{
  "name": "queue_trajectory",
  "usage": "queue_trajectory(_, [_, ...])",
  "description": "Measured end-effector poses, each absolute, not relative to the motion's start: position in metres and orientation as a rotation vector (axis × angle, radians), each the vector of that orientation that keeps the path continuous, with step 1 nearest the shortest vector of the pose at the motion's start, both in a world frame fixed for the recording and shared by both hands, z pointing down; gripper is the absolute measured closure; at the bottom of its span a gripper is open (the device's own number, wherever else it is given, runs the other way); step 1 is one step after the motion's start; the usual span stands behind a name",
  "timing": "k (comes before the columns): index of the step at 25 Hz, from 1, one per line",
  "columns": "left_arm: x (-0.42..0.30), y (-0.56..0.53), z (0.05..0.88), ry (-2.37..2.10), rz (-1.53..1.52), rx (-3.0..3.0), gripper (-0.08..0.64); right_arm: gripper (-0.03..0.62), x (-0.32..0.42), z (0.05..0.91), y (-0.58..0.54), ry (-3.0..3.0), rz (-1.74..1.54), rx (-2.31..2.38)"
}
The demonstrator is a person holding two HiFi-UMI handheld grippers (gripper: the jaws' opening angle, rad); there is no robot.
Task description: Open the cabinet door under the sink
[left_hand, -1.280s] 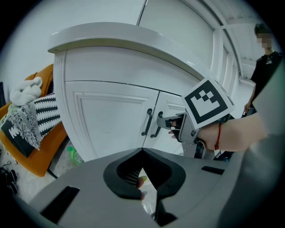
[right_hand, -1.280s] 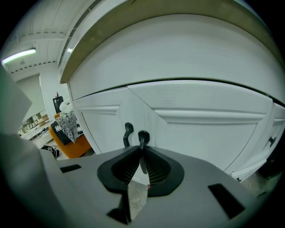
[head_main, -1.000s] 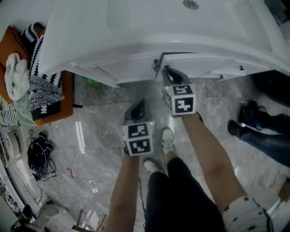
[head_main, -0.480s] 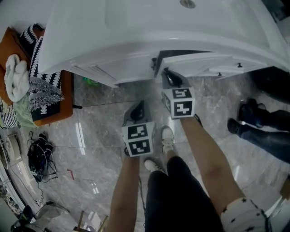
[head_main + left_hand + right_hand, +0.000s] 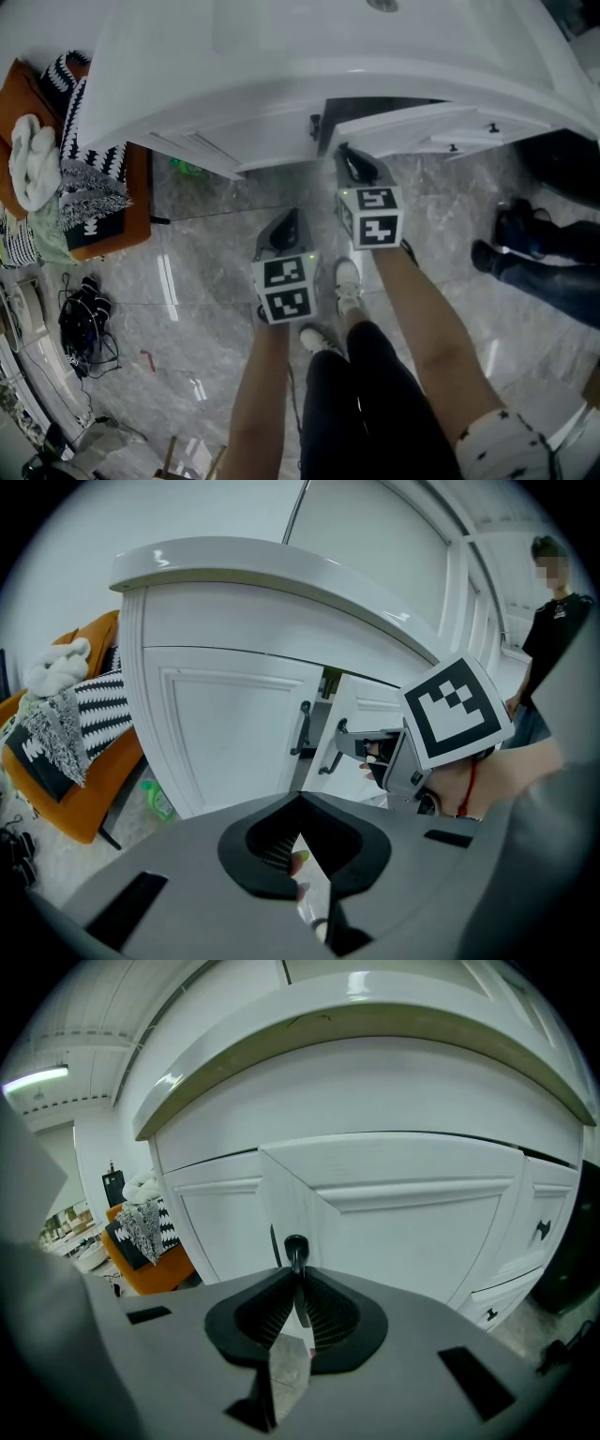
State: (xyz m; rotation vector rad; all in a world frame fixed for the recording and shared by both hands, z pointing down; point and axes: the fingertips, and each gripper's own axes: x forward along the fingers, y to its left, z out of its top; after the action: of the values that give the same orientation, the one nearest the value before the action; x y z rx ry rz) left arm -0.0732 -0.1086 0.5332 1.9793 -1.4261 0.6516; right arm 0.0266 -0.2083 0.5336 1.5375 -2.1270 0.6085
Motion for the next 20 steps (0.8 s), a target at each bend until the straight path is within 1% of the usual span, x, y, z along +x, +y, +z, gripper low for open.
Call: queue_trajectory(20, [-0.063, -0.081, 0.537, -1.384, 0.668, 1.984, 0.562, 0.548, 0.041, 0.534, -0.181, -2.109, 0.619, 1.590])
